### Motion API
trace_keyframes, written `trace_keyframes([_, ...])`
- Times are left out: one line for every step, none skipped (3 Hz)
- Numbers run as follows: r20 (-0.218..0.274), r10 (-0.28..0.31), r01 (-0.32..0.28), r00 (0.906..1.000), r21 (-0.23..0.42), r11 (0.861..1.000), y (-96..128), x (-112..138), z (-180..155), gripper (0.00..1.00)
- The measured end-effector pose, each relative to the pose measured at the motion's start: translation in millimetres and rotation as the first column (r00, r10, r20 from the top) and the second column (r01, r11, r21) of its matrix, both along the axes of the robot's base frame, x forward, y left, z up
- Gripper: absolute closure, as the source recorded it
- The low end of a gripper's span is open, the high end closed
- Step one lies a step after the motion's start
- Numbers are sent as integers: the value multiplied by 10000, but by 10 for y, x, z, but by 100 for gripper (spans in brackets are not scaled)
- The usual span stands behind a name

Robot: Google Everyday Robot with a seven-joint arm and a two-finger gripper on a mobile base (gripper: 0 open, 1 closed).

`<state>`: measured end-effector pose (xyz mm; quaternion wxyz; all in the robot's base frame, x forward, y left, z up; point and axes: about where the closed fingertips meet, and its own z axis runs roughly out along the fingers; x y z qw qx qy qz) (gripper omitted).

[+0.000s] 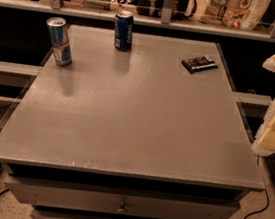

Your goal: Move rxbar chocolate near redbull can

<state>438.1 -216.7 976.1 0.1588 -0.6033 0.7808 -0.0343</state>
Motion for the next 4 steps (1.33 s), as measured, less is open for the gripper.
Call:
trace_keyframes([3,-1,1,10000,1,10000,0,0,1,0])
trace_keyframes([369,-349,333,9987,414,9986,-69,56,48,0])
trace_keyframes([726,-873,736,9935,1738,9820,-114,279,-12,0])
trace_keyframes([780,-1183,859,9899,3331,9390,13,634,-158,0])
